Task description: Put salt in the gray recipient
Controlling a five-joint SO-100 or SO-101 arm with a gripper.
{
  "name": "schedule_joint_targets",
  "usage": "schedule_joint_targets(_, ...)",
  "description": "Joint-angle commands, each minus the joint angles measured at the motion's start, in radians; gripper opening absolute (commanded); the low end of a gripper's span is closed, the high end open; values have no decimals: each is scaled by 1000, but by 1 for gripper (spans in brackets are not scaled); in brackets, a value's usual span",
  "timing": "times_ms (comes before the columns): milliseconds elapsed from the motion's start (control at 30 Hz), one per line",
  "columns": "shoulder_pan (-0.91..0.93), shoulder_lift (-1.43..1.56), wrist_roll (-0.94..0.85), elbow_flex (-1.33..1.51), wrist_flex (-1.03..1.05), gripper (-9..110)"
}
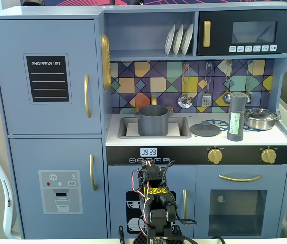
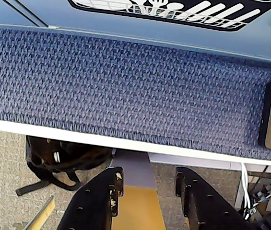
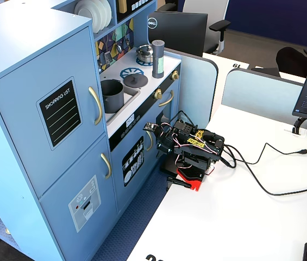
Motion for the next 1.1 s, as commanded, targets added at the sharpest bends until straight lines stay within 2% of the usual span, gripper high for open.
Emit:
schedule_joint_targets(0, 6, -8, -12, 0, -3, 0)
schedule_joint_targets(367, 15, -26, -5, -2, -9, 0)
schedule_joint_targets(467, 81, -58, -49, -35, -94, 0)
schedule_joint_targets(667, 202, -256, -61, -370, -107, 0)
schedule_joint_targets(833, 370, -397, -6, -672, -81, 0)
schedule_joint_targets(1067, 666, -563, -54, -1029, -83, 0)
